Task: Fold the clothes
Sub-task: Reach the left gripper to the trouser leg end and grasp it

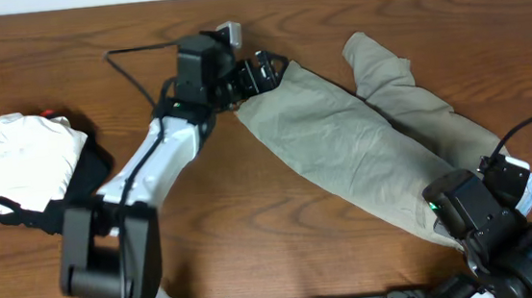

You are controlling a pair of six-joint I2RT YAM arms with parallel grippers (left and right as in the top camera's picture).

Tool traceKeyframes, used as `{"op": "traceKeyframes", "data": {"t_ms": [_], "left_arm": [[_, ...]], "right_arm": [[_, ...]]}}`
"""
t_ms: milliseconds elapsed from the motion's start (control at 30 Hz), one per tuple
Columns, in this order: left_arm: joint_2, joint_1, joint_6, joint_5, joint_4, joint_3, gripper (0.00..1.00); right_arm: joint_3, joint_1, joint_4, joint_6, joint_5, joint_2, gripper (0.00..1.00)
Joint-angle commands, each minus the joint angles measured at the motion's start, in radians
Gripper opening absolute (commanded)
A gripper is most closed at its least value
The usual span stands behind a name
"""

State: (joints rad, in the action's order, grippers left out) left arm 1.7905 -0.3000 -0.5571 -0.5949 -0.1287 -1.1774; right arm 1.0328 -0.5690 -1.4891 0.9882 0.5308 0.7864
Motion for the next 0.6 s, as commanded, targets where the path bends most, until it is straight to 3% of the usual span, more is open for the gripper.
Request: {"op": "traceKeyframes", "data": {"t_ms": [0,333,567], "left_arm": [[0.093,-0.021,0.006,-0.027,0.033,-0.09,0.98],[0.431,-0.071,0.23,0.018,0.464,-0.576,0.98],[0.56,-0.093,0.302,0.114,0.517,-0.684,0.98]], "right_arm": [[0.001,-0.008,0.025,-0.003,0.013,-0.002,0.01],[0.0,-0.008,0.081,-0.048,-0.014,0.03,0.01],[0.0,-0.008,0.082,-0.07,-0.039,0.082,0.01]]}}
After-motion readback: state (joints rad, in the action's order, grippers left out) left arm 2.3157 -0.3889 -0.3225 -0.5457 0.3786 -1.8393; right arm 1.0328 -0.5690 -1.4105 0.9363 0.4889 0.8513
